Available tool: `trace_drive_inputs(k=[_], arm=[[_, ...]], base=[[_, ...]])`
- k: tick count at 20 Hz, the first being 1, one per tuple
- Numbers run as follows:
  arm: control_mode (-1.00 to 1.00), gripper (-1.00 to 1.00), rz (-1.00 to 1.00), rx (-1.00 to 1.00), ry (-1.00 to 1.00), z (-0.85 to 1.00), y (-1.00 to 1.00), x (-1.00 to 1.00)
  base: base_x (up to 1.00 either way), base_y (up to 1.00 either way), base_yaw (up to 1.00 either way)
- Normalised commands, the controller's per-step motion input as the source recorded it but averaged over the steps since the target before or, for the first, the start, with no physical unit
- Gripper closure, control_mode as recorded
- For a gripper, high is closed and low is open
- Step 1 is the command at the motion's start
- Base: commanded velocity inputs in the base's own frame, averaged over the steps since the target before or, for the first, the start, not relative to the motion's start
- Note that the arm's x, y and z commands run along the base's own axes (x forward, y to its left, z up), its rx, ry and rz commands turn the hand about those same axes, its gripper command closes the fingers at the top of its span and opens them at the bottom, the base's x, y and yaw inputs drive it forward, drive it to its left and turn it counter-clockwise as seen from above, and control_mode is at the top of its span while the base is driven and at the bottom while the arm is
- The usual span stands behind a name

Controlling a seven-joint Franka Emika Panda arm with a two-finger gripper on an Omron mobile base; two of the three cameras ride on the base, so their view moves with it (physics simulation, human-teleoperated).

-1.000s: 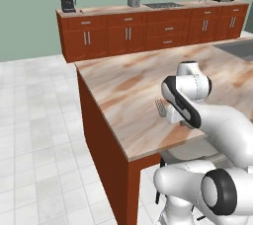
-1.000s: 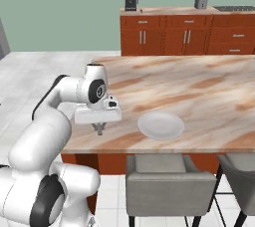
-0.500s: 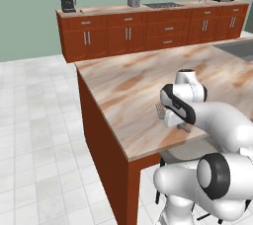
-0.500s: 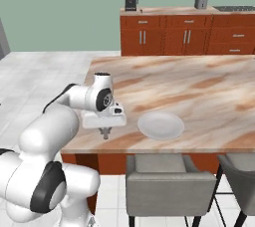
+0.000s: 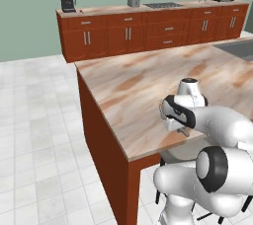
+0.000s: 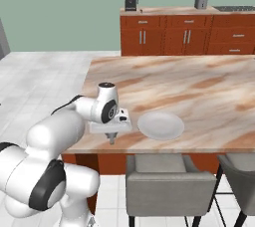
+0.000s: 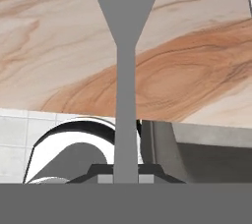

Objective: Take the fork and place it on the left side of the plate. Then take the spoon and place it on the right side of the plate. Make sure they're directly next to the plate.

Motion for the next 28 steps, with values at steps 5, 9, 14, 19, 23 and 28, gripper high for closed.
trace_drive_inputs(k=[5, 9, 14, 19, 23, 28], arm=[[-1.00, 1.00, -0.04, -0.02, -0.01, -0.27, -0.01, 0.35], [-1.00, 1.00, -0.03, 0.00, 0.00, -0.22, -0.01, 0.36], [-1.00, 1.00, -0.01, 0.00, 0.00, -0.19, -0.11, 0.36], [-1.00, 1.00, 0.00, 0.00, 0.00, -0.21, -0.01, 0.32], [-1.00, 1.00, 0.00, 0.00, 0.00, -0.24, 0.00, 0.20], [-1.00, 1.00, 0.00, 0.00, 0.00, -0.23, 0.00, 0.14]], base=[[0.00, 0.00, 0.00], [0.00, 0.00, 0.00], [0.00, 0.00, 0.00], [0.00, 0.00, 0.00], [0.00, 0.00, 0.00], [0.00, 0.00, 0.00]])
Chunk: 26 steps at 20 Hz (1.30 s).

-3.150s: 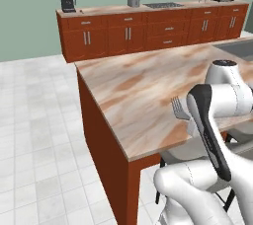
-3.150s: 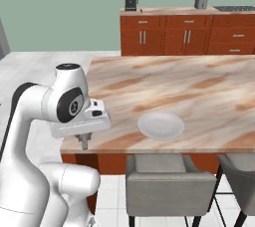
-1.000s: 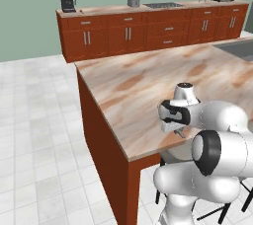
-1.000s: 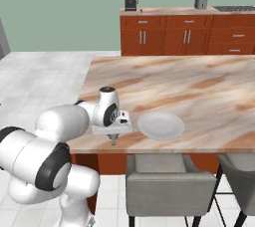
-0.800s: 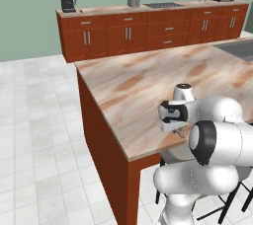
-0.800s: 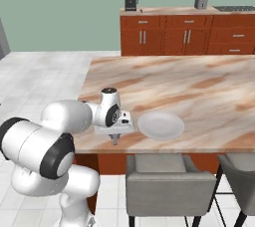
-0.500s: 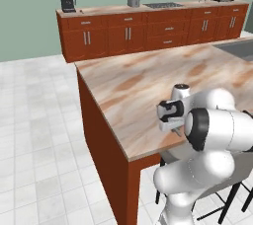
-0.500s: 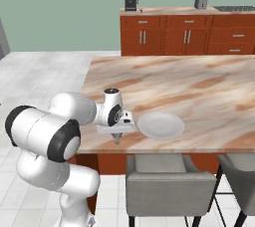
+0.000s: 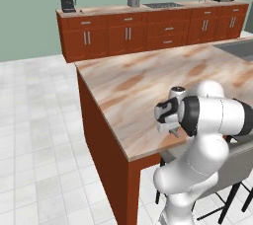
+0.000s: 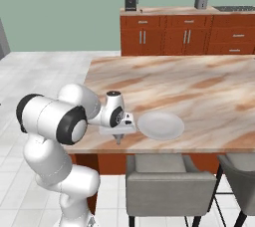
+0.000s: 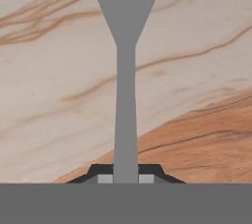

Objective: Take the fork and place it on the left side of the plate. Then take the spoon and place it on the right side of the plate. Make sure they're directly next to the plate.

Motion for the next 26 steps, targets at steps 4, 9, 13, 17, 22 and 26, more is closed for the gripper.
trace_drive_inputs(k=[4, 9, 13, 17, 22, 26], arm=[[-1.00, 1.00, 0.00, 0.00, 0.00, -0.21, 0.00, 0.19], [-1.00, -1.00, 0.00, 0.00, 0.00, -0.28, 0.00, 0.13], [-1.00, -1.00, 0.00, 0.00, 0.00, -0.13, 0.00, 0.02], [-1.00, -1.00, 0.00, 0.00, 0.00, 0.17, 0.03, -0.13], [-1.00, -1.00, 0.02, 0.00, 0.00, 0.88, 0.00, -0.28], [-1.00, -1.00, 0.06, 0.00, 0.00, 1.00, 0.01, -0.20]], base=[[0.00, 0.00, 0.00], [0.00, 0.00, 0.00], [0.00, 0.00, 0.00], [0.00, 0.00, 0.00], [0.00, 0.00, 0.00], [0.00, 0.00, 0.00]])
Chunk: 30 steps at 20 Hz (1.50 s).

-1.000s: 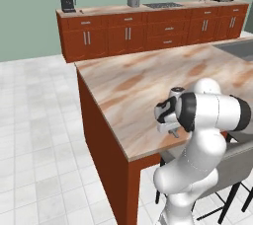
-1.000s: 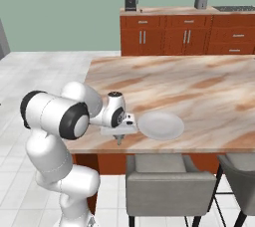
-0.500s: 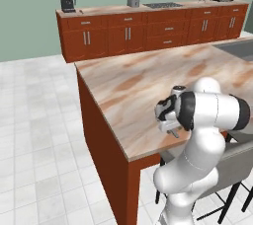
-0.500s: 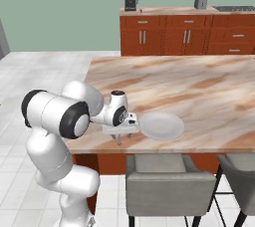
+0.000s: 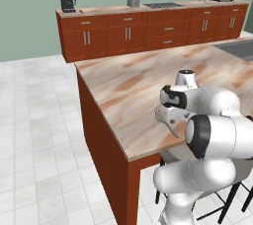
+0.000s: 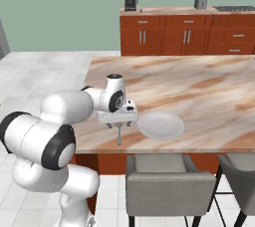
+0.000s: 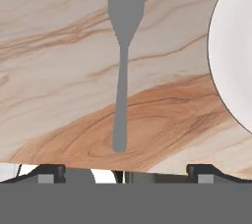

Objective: Take the fork and place it on the left side of the plate. Then take the spoon and place it on the right side of the plate. Make sure they're directly next to the plate.

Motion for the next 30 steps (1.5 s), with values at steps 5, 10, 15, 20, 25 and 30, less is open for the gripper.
trace_drive_inputs(k=[5, 10, 15, 20, 25, 30], arm=[[-1.00, -1.00, 0.07, 0.00, 0.00, 0.98, 0.28, -0.28], [-1.00, -1.00, 0.02, 0.00, 0.02, 0.63, 0.68, -0.51], [-1.00, -1.00, 0.00, 0.00, 0.01, 0.31, 0.76, -0.73], [-1.00, -1.00, 0.02, 0.00, -0.01, 0.09, 0.57, -0.89], [-1.00, -1.00, 0.02, 0.03, -0.10, 0.00, 0.05, -1.00], [1.00, -1.00, 0.00, 0.01, -0.02, 0.00, 0.00, -0.19]], base=[[0.00, 0.00, 0.00], [0.00, 0.00, 0.00], [0.00, 0.00, 0.00], [0.00, 0.00, 0.00], [0.00, 0.00, 0.00], [-0.30, 0.53, -0.01]])
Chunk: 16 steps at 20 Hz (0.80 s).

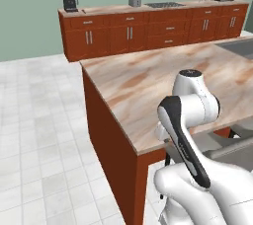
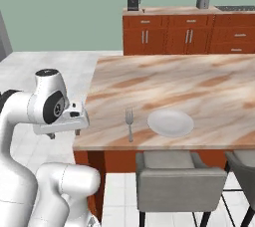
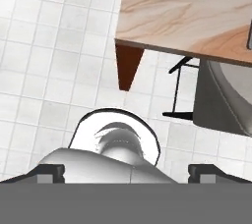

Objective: Take the fork and place it on the left side of the plate. Then take the spoon and place it on the right side of the plate. Make sure they're directly next to the plate.

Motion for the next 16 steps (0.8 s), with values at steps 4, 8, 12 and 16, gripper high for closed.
trace_drive_inputs(k=[4, 8, 12, 16], arm=[[1.00, -1.00, 0.00, 0.00, 0.00, 0.00, 0.00, 0.00], [1.00, -1.00, 0.00, 0.00, 0.00, 0.00, 0.00, 0.00], [1.00, -1.00, 0.00, 0.00, 0.00, 0.00, 0.00, 0.00], [1.00, -1.00, 0.00, 0.00, 0.00, 0.00, 0.00, 0.00]], base=[[0.10, 1.00, -0.10], [0.30, 1.00, -0.13], [0.68, 1.00, -0.14], [0.96, 1.00, -0.13]])
